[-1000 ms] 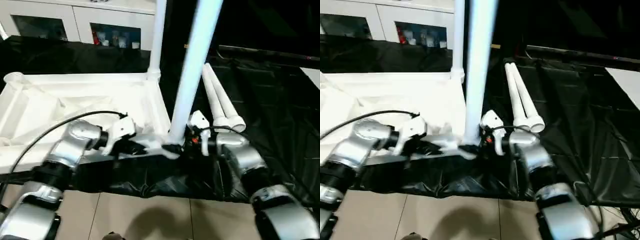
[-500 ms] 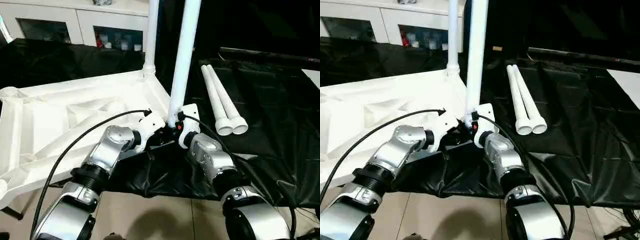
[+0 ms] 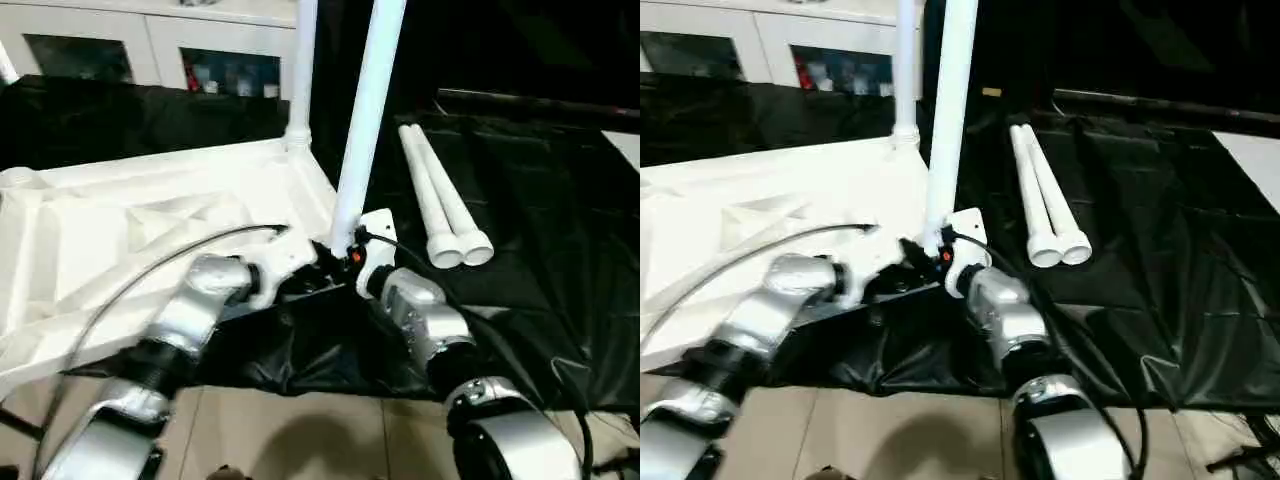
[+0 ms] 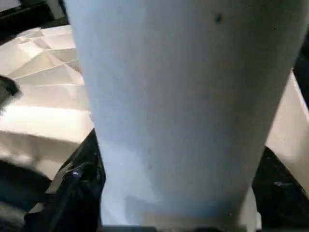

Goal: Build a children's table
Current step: Insert table leg to table base

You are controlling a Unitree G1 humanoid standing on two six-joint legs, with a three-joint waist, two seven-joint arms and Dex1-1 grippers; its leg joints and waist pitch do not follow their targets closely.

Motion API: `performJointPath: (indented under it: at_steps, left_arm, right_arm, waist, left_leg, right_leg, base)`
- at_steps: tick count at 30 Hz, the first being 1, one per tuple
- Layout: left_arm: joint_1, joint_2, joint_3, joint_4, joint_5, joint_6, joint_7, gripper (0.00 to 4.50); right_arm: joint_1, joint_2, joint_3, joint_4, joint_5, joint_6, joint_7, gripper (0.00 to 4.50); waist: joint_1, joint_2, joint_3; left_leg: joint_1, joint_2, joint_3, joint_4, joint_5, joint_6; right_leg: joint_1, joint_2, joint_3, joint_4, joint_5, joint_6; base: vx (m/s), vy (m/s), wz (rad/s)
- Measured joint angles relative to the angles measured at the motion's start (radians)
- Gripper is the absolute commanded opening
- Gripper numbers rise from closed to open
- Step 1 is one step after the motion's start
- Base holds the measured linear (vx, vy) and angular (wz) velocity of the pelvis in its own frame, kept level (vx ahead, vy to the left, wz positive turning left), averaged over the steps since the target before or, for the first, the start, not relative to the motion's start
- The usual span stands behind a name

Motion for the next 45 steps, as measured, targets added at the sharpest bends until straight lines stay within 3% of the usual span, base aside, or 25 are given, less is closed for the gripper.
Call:
performJointPath:
  at_steps: [4,10,13,15,21,26,33,39,40,43,45]
  left_arm:
    - [0.023,0.065,0.043,-0.071,-0.069,0.037,-0.086,1.05]
    - [0.038,0.115,0.118,-0.167,-0.199,0.193,-0.185,1.54]
    - [-0.068,0.016,0.257,-0.099,-0.311,0.291,-0.063,1.66]
    - [-0.136,-0.021,0.322,-0.094,-0.396,0.346,-0.015,1.89]
    - [-0.18,-0.115,0.37,-0.09,-0.57,0.496,-0.024,2.08]
    - [-0.226,-0.129,0.369,-0.116,-0.685,0.631,-0.13,2.53]
    - [-0.215,-0.109,0.323,-0.152,-0.718,0.726,-0.191,3.02]
    - [-0.205,-0.132,0.26,-0.165,-0.655,0.677,-0.136,3.55]
    - [-0.205,-0.147,0.252,-0.158,-0.645,0.67,-0.127,3.28]
    - [-0.205,-0.159,0.249,-0.152,-0.641,0.662,-0.098,3.19]
    - [-0.205,-0.159,0.248,-0.154,-0.638,0.657,-0.079,2.83]
  right_arm:
    - [-0.001,-0.057,0.001,-0.07,0.027,0.054,0.122,2.73]
    - [0.0,-0.106,0.008,-0.156,0.08,0.138,0.273,2.73]
    - [0.021,-0.141,0.029,-0.234,0.133,0.211,0.386,2.73]
    - [0.04,-0.141,0.046,-0.299,0.166,0.259,0.449,2.73]
    - [0.08,-0.173,0.094,-0.429,0.23,0.382,0.563,2.73]
    - [0.09,-0.212,0.137,-0.481,0.243,0.452,0.624,2.73]
    - [0.133,-0.275,0.198,-0.546,0.241,0.508,0.704,2.73]
    - [0.157,-0.299,0.236,-0.568,0.228,0.537,0.706,2.73]
    - [0.157,-0.297,0.237,-0.569,0.227,0.539,0.705,2.73]
    - [0.156,-0.298,0.241,-0.571,0.223,0.544,0.697,2.73]
    - [0.156,-0.304,0.241,-0.571,0.22,0.544,0.691,2.73]
  waist:
    - [-0.001,-0.002,0.001]
    - [-0.001,-0.005,0.002]
    - [0.01,-0.017,0.009]
    - [0.008,-0.02,0.008]
    - [0.007,-0.019,0.009]
    - [0.01,-0.018,0.009]
    - [0.016,-0.017,0.009]
    - [0.025,-0.018,0.009]
    - [0.026,-0.018,0.009]
    - [0.025,-0.018,0.009]
    - [0.023,-0.018,0.009]
  left_leg:
    - [-0.003,0.0,0.0,0.003,0.0,0.003]
    - [-0.003,0.001,0.002,0.003,0.001,0.003]
    - [-0.006,0.005,0.005,0.007,0.002,0.004]
    - [-0.005,0.008,0.005,0.012,0.002,0.004]
    - [-0.006,0.008,0.006,0.012,0.001,0.006]
    - [-0.006,0.009,0.006,0.013,0.001,0.005]
    - [-0.006,0.009,0.005,0.013,0.001,0.005]
    - [-0.006,0.009,0.005,0.015,0.001,0.005]
    - [-0.006,0.009,0.005,0.015,0.001,0.006]
    - [-0.005,0.009,0.005,0.015,0.001,0.006]
    - [-0.005,0.009,0.005,0.015,0.001,0.006]
  right_leg:
    - [-0.001,0.0,0.0,-0.001,0.0,0.0]
    - [-0.002,0.0,0.0,0.0,0.0,0.0]
    - [-0.001,0.0,-0.003,0.002,0.0,-0.001]
    - [0.001,0.001,-0.003,0.002,0.001,-0.001]
    - [0.0,0.0,-0.003,0.001,0.001,-0.001]
    - [0.0,0.001,-0.003,0.002,0.001,-0.001]
    - [0.001,0.001,-0.003,0.002,0.001,-0.001]
    - [0.002,0.001,-0.003,0.002,0.002,0.0]
    - [0.002,0.001,-0.003,0.002,0.002,0.0]
    - [0.002,0.001,-0.003,0.002,0.002,0.0]
    - [0.002,0.001,-0.003,0.002,0.002,0.0]
  base:
    - [0.0,0.0,0.0]
    - [0.0,0.0,0.0]
    - [0.0,0.0,0.0]
    - [0.0,0.0,0.0]
    - [0.0,0.0,0.0]
    - [0.0,0.0,0.0]
    - [0.0,0.0,0.0]
    - [0.0,0.0,0.0]
    - [0.0,0.0,0.0]
    - [0.0,0.0,0.0]
    - [0.0,0.0,0.0]
